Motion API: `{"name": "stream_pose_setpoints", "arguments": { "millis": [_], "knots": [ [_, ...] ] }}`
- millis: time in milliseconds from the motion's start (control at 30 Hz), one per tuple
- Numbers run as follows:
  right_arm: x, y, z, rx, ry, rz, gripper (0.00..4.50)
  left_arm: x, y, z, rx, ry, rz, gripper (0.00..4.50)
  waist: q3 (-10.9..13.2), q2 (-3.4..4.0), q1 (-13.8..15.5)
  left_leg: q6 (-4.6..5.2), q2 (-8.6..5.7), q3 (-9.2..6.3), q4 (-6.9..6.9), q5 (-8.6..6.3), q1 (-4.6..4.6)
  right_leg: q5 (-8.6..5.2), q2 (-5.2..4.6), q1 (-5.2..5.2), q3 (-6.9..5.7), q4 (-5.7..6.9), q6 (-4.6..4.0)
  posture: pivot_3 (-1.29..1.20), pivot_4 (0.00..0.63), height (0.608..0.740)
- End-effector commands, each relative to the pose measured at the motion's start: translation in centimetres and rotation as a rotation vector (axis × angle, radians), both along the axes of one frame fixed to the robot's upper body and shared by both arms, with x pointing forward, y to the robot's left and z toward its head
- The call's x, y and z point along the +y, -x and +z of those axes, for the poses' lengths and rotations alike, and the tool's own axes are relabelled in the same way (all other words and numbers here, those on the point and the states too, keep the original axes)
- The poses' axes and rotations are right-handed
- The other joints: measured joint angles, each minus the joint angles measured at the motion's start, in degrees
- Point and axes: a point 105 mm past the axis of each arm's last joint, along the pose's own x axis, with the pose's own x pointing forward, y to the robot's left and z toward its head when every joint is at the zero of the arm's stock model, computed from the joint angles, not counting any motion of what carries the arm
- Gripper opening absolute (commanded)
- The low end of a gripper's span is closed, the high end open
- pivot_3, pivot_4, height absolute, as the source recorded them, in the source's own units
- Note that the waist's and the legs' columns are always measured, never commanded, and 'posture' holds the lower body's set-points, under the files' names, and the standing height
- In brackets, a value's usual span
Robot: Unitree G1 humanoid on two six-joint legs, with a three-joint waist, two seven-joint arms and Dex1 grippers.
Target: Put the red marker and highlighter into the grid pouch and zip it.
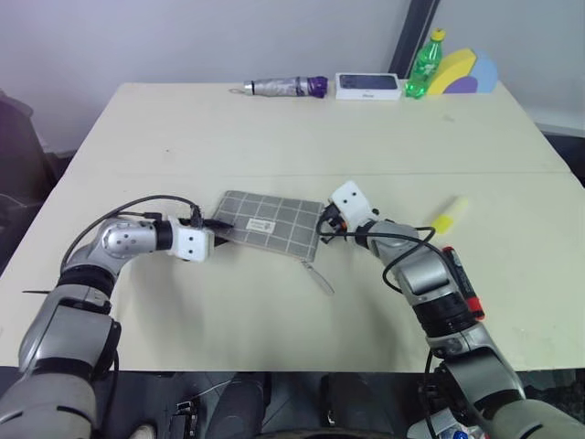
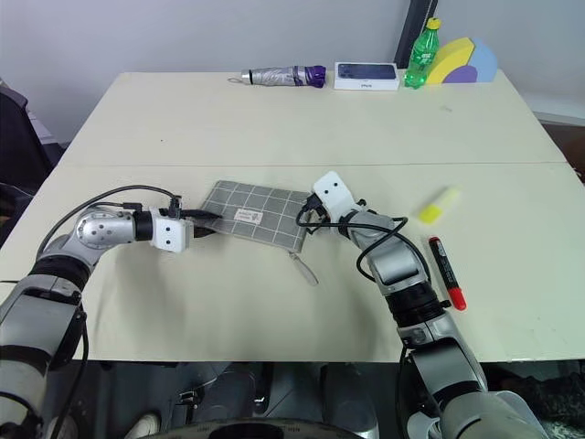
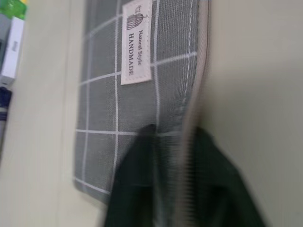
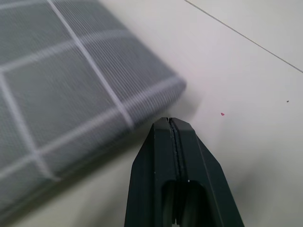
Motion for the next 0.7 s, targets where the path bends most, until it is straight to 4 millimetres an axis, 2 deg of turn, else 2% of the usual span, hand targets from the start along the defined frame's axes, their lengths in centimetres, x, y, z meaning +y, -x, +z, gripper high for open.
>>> {"name": "stream_pose_setpoints", "arguments": {
  "millis": [33,133,267,333,433,567,700],
  "knots": [
    [0.1,-0.2,1.5,-0.062,-0.024,-0.002,0.0,0.5,-0.6,0.1,0.065,0.068,0.079,0.03,0.0,0.0,-0.1,0.0,0.0,0.0,0.0,0.0,0.0,0.0,0.0,-0.01,0.0,0.0,0.0,0.0,0.15,0.74],
    [-1.1,-0.5,2.7,-0.102,-0.027,-0.038,0.0,-0.5,-1.4,1.0,0.115,0.156,0.131,0.03,0.0,0.01,0.0,0.0,0.0,0.0,0.01,0.0,-0.04,0.0,0.0,-0.02,0.01,0.01,0.0,0.0,0.15,0.74],
    [-2.5,-0.8,4.0,-0.154,-0.012,-0.075,0.0,-3.1,-2.0,3.2,0.19,0.319,0.238,0.03,0.0,0.01,0.0,0.0,0.0,-0.04,0.07,0.0,-0.2,0.0,-0.02,-0.15,0.01,0.03,0.0,0.0,0.15,0.74],
    [-2.9,-0.9,4.4,-0.167,-0.007,-0.081,0.0,-4.6,-1.6,3.9,0.237,0.387,0.309,0.03,0.0,0.01,0.0,-0.01,0.0,-0.04,0.14,0.01,-0.5,0.0,-0.02,-0.45,0.03,0.11,0.0,0.0,0.15,0.74],
    [-3.1,-1.0,4.4,-0.166,-0.004,-0.083,0.0,-6.3,0.0,3.9,0.323,0.437,0.372,0.03,0.0,0.01,-1.0,-0.04,0.0,-0.05,0.17,0.03,-0.77,0.0,-0.02,-0.73,0.05,0.2,0.0,0.0,0.15,0.74],
    [-2.9,-1.1,4.2,-0.162,-0.001,-0.081,0.0,-7.3,1.8,3.5,0.401,0.428,0.406,1.58,0.0,0.01,-1.9,-0.09,0.07,-0.06,0.11,0.06,-0.76,-0.01,0.02,-0.79,0.07,0.26,-0.02,0.0,0.15,0.74],
    [-3.1,-1.1,3.9,-0.154,0.003,-0.082,0.0,-7.7,3.4,3.7,0.424,0.406,0.392,3.58,0.0,0.02,-2.1,-0.16,0.09,-0.06,0.1,0.1,-0.75,-0.01,0.03,-0.81,0.07,0.35,-0.03,0.0,0.15,0.74]
  ]
}}
